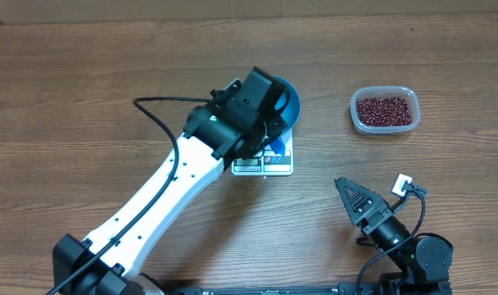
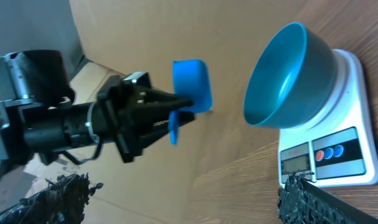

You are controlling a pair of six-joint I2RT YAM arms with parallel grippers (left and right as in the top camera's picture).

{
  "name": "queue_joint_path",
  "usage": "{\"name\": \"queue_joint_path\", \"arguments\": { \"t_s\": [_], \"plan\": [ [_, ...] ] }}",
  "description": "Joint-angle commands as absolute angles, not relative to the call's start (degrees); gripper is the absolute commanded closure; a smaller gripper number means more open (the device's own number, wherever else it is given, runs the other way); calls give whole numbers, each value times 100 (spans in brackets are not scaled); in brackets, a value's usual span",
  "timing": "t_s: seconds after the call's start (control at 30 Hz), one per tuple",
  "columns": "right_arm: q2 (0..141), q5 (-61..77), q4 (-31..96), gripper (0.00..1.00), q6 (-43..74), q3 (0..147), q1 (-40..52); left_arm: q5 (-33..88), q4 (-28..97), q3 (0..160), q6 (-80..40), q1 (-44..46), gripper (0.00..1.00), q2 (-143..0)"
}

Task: Scoop item into bowl and weigh 150g on scale
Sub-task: 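Grasp the scoop handle with the right gripper beside the left gripper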

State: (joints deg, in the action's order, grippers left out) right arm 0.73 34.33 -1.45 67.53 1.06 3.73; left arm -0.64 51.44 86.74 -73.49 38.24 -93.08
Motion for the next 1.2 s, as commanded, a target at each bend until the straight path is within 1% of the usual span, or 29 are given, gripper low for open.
{"name": "queue_joint_path", "arguments": {
  "t_s": [0.0, 0.07, 0.2, 0.33, 0.47, 0.7, 0.77, 0.83, 0.93, 1.03, 1.17],
  "plan": [
    [19, 3463, -143, 0, 6877, 49, 340, -106, 5026, 8774, -7937, 3955, 96, -9445],
    [19, 3461, -143, 0, 6864, 71, 340, -106, 4998, 8774, -8134, 3994, 96, -9463],
    [183, 3439, -102, 0, 6246, 340, 340, -80, 4860, 8774, -8331, 4025, 96, -9463],
    [683, 3417, -95, 0, 5769, 698, 340, 128, 4770, 8774, -8451, 4025, 96, -9463],
    [1638, 3424, -99, 1, 5212, 1142, 373, 217, 4757, 8774, -8580, 4025, 96, -9463],
    [3529, 3369, -115, 0, 4353, 2130, 858, 268, 4755, 8774, -8659, 4025, 96, -9463],
    [4257, 3083, -143, 0, 4313, 2447, 1131, 318, 4757, 8774, -8796, 4025, 96, -9463],
    [4626, 2912, -263, 0, 4313, 2552, 1310, 327, 4766, 8774, -8906, 4025, 96, -9463],
    [5221, 2810, -814, 0, 4320, 2598, 1588, 327, 4770, 8774, -9056, 4025, 96, -9463],
    [5601, 2810, -1361, 0, 4348, 2596, 1717, 329, 4772, 8774, -9188, 4025, 96, -9463],
    [5922, 2812, -1754, 0, 4364, 2598, 1730, 329, 4772, 8774, -9286, 4025, 96, -9463]
  ]
}}
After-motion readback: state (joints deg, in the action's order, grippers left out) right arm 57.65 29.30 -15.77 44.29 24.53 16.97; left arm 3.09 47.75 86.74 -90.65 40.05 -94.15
